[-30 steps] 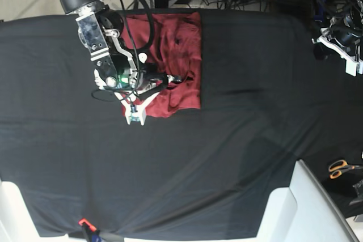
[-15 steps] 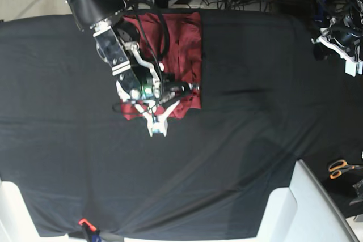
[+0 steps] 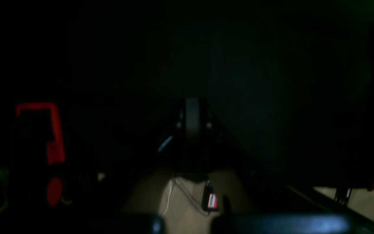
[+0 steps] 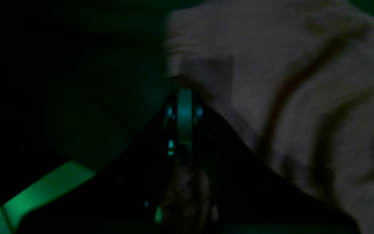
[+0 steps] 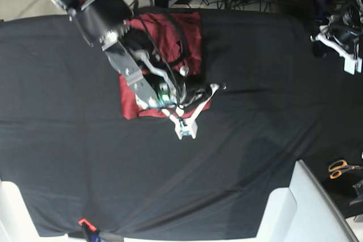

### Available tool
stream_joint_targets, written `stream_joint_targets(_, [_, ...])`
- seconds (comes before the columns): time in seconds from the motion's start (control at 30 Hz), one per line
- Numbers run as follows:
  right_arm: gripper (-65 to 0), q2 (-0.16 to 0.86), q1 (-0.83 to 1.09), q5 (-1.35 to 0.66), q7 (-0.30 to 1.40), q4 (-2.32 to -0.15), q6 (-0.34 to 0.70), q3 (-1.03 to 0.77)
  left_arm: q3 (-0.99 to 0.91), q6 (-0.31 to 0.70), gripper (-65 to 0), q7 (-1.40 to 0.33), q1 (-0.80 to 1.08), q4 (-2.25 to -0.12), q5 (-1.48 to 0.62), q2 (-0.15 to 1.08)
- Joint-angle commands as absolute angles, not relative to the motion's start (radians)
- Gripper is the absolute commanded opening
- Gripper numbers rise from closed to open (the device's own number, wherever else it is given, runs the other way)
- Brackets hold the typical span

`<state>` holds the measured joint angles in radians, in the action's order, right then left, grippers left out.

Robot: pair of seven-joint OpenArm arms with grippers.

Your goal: Fold the T-shirt properly

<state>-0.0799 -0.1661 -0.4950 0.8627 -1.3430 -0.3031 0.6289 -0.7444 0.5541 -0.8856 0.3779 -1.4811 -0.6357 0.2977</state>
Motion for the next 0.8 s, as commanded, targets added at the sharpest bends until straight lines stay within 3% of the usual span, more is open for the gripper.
stream_joint_targets(0.0, [-64.8, -0.059, -0.163, -0.495, 0.885, -1.412, -0.302, 0.624, -0.75, 0.559, -65.0, -0.872, 0.377, -1.498, -0.653, 0.315])
stream_joint_targets(0.07, [-64.8, -0.015, -0.107, -0.495, 0.947, -1.529, -0.321, 0.622, -0.75, 0.561, -65.0, -0.872, 0.377, -1.491, -0.653, 0.318])
stream_joint_targets(0.17, [-64.8, 0.047, 0.012, -0.493, 0.983, -1.696, -0.461, 0.625, -0.751, 0.561, -65.0, -0.872, 0.387, -1.489, -0.651, 0.32])
stream_joint_targets(0.23, [-64.8, 0.068, 0.085, -0.493, 0.977, -1.765, -0.501, 0.63, -0.751, 0.561, -65.0, -0.872, 0.387, -1.489, -0.651, 0.32])
stream_joint_targets(0.63, [-64.7, 0.074, 0.16, -0.492, 0.923, -1.736, -0.496, 0.659, -0.696, 0.558, -65.0, -0.878, 0.386, -1.529, -0.651, 0.334])
stream_joint_targets(0.77, [-64.7, 0.068, 0.16, -0.492, 0.901, -1.673, -0.432, 0.657, -0.673, 0.558, -65.0, -0.878, 0.386, -1.524, -0.651, 0.331])
